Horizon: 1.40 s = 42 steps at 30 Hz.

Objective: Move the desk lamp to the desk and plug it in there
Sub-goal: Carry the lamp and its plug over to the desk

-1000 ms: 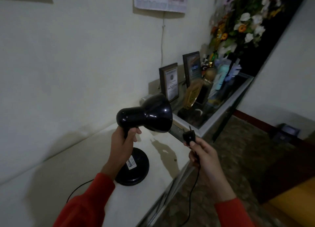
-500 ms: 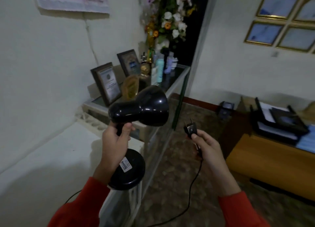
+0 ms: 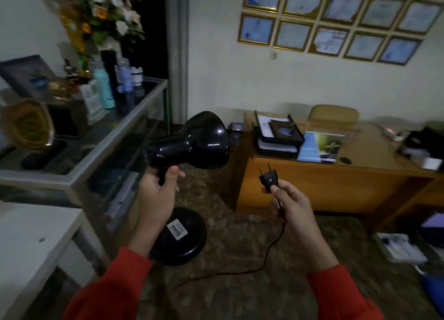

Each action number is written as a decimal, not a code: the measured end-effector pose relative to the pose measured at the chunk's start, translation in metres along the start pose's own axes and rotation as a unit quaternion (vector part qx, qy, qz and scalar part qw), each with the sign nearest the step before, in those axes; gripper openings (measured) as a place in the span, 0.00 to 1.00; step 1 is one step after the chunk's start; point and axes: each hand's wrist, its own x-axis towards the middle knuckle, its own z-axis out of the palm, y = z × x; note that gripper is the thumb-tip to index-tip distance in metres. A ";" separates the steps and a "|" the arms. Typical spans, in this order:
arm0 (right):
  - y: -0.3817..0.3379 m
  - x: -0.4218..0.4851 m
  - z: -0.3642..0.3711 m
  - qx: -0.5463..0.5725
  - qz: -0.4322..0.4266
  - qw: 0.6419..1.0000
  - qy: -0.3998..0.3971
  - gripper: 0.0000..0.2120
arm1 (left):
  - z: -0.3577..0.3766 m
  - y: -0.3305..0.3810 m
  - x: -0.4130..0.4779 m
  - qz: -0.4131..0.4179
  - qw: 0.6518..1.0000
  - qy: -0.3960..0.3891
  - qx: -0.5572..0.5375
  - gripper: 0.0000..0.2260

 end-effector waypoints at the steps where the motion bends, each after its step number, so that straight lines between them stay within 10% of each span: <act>1: -0.001 0.003 -0.014 -0.006 -0.001 1.000 0.014 0.11 | 0.017 0.000 -0.001 0.001 1.000 -0.008 -0.007 0.07; 22: -0.029 0.140 -0.233 0.006 -0.026 0.974 0.226 0.08 | 0.337 -0.011 0.081 0.009 0.967 -0.208 -0.146 0.25; 35: -0.041 0.254 -0.371 0.021 -0.042 0.956 0.290 0.08 | 0.548 -0.035 0.126 0.003 0.940 -0.285 -0.186 0.05; 42: -0.052 0.315 -0.481 0.018 -0.048 0.956 0.290 0.09 | 0.689 -0.049 0.139 -0.007 0.938 -0.288 -0.193 0.21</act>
